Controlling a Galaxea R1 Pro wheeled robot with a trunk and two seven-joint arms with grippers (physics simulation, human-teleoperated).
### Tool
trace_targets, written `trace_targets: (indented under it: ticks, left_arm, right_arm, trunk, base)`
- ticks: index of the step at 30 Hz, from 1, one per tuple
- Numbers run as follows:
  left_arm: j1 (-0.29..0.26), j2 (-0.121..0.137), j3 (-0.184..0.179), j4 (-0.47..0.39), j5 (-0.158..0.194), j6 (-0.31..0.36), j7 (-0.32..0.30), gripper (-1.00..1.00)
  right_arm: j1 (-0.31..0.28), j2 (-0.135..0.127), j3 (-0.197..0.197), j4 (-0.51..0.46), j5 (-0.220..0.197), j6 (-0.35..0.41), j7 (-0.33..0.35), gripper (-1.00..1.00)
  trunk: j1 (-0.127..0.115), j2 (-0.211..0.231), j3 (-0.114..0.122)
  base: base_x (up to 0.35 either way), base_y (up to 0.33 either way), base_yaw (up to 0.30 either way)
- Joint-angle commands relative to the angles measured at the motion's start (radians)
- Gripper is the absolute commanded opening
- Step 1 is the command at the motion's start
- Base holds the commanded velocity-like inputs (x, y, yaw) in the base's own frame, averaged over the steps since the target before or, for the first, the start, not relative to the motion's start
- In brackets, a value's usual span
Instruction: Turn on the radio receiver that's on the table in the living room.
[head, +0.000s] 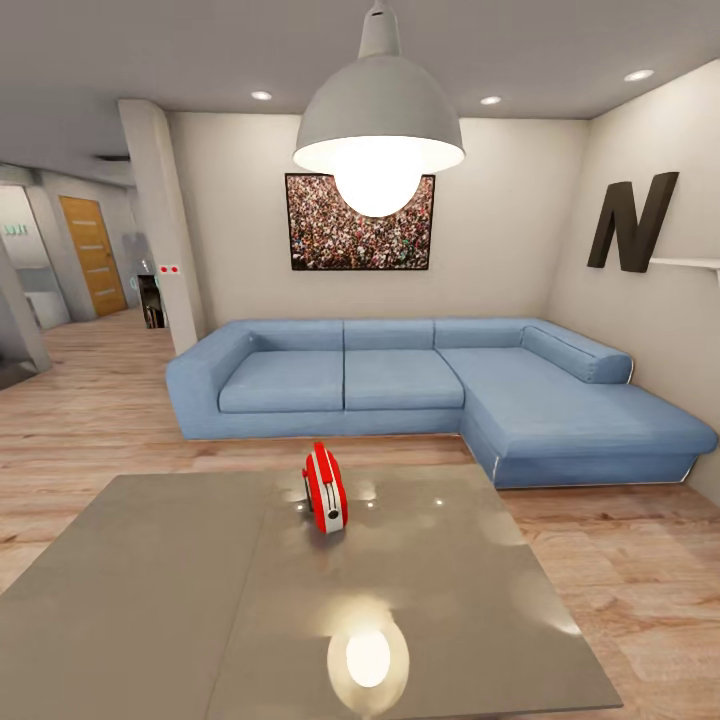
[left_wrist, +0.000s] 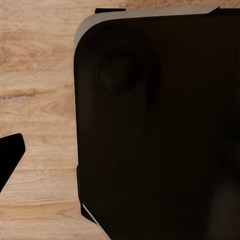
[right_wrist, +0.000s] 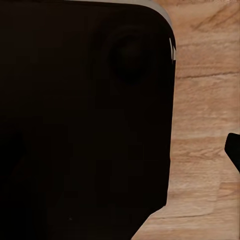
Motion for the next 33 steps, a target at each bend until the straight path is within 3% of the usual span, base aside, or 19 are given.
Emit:
trace_targets:
  ticks: [1,11,20,33]
  left_arm:
    - [0.0,0.0,0.0,0.0,0.0,0.0,0.0,1.0]
    - [0.0,0.0,0.001,0.0,0.004,0.001,0.001,1.0]
    - [0.0,0.001,0.001,0.0,0.068,0.002,0.001,1.0]
    - [0.0,0.0,0.0,0.0,0.083,0.002,0.003,1.0]
  right_arm:
    - [0.0,0.0,0.001,0.0,0.0,0.0,0.0,1.0]
    - [0.0,0.001,0.006,0.0,0.003,0.0,0.0,1.0]
    - [0.0,0.001,0.008,0.0,0.004,0.0,0.0,1.0]
    - [0.0,0.002,0.009,0.0,0.006,0.0,0.001,1.0]
  trunk:
    - [0.0,0.0,0.0]
    - [0.0,0.0,0.0]
    - [0.0,0.0,0.0]
    - [0.0,0.0,0.0]
  base:
    - [0.0,0.0,0.0]
    - [0.039,0.0,0.0]
    - [0.284,0.0,0.0]
    - [0.207,0.0,0.027]
